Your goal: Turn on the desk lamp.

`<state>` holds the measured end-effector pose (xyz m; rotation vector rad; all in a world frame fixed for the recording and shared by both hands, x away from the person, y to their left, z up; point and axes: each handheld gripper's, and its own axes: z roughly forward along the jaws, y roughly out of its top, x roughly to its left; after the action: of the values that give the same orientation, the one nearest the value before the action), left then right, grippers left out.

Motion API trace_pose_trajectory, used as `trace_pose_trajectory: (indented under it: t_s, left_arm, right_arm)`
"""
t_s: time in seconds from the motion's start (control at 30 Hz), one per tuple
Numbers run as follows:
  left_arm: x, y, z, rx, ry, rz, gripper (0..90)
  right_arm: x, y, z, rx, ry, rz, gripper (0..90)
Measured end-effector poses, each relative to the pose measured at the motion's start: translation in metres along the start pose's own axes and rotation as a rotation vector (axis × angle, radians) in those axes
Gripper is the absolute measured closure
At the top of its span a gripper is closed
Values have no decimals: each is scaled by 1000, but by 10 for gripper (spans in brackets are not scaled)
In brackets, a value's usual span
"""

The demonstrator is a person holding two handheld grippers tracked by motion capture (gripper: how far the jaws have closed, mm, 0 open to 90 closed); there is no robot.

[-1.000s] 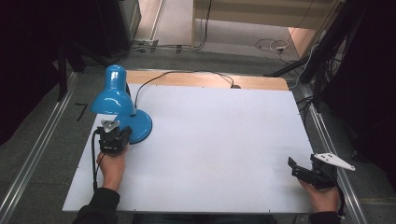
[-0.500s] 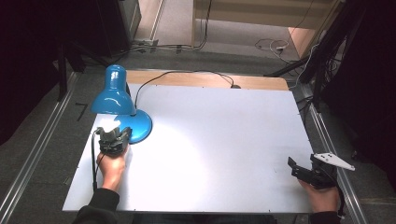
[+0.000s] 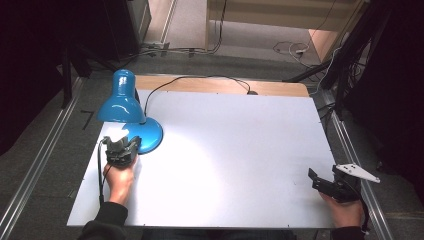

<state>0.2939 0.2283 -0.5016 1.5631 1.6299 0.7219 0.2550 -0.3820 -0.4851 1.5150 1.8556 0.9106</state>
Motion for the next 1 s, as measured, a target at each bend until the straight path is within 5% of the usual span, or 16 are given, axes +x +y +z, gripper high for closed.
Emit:
trace_pose_trajectory:
  t_s: [0.3,1.0]
  left_arm:
    - [-1,0,0,-5,-6,0,871]
    - [-11,2,-11,-25,-9,18,475]
  right_arm:
    - [-1,0,1,1,1,-2,115]
    - [-1,0,0,2,0,2,115]
